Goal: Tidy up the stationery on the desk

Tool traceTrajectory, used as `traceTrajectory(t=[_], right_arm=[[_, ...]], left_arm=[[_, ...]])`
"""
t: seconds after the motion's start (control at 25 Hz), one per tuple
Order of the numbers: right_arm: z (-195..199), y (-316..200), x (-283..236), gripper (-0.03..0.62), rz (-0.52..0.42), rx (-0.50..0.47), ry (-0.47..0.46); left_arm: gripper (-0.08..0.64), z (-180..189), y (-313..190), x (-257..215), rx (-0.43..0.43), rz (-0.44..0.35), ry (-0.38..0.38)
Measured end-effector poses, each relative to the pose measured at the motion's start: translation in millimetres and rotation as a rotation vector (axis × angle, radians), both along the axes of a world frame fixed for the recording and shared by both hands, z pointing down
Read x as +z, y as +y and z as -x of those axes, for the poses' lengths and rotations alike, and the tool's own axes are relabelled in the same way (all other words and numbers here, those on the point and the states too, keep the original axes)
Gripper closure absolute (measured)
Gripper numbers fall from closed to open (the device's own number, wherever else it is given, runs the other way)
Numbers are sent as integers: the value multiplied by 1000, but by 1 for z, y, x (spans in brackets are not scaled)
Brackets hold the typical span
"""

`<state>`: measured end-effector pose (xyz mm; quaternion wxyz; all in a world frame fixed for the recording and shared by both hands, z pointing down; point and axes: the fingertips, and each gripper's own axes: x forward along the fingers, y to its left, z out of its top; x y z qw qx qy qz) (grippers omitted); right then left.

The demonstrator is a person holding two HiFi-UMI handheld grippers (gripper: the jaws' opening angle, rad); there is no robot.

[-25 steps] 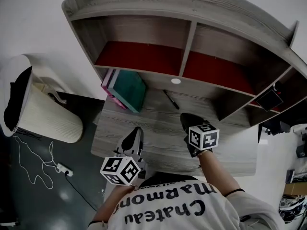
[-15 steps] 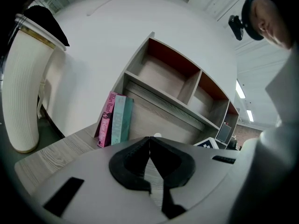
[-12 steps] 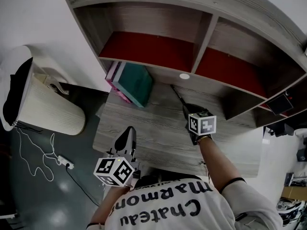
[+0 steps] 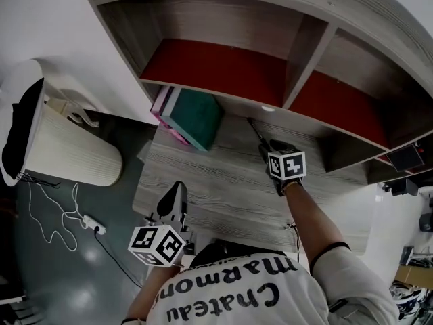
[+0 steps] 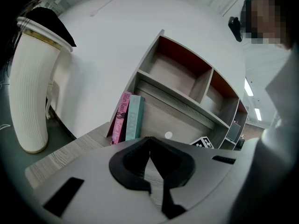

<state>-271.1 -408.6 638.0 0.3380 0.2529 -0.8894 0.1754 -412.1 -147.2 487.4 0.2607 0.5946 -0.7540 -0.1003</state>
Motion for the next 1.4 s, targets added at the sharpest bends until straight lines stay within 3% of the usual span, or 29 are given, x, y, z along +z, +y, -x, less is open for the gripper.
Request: traceTrajectory(t=[0.8, 1.4], right_arm=[[3, -21, 41, 423, 35, -8, 106], [2, -22, 43, 460, -20, -27, 163]], left_arm=[[545, 10, 13, 16, -78, 41, 16], [545, 1, 7, 17, -69, 37, 25]])
